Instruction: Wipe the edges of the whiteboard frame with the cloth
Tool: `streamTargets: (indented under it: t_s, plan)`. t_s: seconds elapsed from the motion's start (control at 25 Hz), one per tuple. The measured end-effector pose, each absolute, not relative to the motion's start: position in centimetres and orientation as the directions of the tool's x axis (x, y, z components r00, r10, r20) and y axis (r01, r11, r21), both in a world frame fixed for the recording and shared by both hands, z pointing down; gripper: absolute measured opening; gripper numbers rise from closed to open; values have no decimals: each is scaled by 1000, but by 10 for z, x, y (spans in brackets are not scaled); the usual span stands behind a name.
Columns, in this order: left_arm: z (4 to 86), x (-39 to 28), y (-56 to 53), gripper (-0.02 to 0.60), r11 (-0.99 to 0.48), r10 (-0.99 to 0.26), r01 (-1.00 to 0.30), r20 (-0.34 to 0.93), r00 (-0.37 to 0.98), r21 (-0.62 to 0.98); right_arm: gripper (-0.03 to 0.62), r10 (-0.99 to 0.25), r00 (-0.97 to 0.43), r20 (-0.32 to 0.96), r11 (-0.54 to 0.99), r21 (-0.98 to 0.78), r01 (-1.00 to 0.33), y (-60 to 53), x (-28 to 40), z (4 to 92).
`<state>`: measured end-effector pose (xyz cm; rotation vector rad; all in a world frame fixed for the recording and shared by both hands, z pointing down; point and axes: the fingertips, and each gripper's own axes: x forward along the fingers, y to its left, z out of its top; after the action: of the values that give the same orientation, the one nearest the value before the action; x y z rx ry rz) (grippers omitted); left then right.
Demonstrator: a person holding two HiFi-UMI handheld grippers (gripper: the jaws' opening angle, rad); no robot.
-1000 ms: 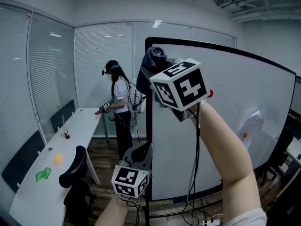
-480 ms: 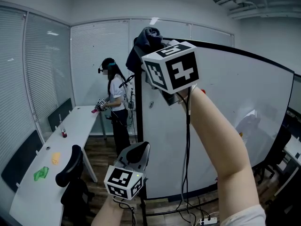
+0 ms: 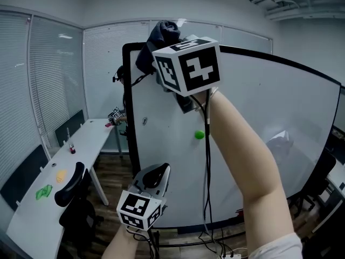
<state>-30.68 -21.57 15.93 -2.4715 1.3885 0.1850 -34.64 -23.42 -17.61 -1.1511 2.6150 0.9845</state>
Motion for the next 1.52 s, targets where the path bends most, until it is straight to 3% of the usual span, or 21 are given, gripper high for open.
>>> streamTargets:
  t_s: [1.04,1.52]
  plan:
    - [184,-58,-245,18,-486,-830,-861,-231,508,-149,77,-710,-598,-371,411,471,-780,-280,-51,-174]
    - [198,13,-251,18,-578,-778,-806,-212,592,-131,77,-751,-552,-362,395,422,-816,-299,33,-168]
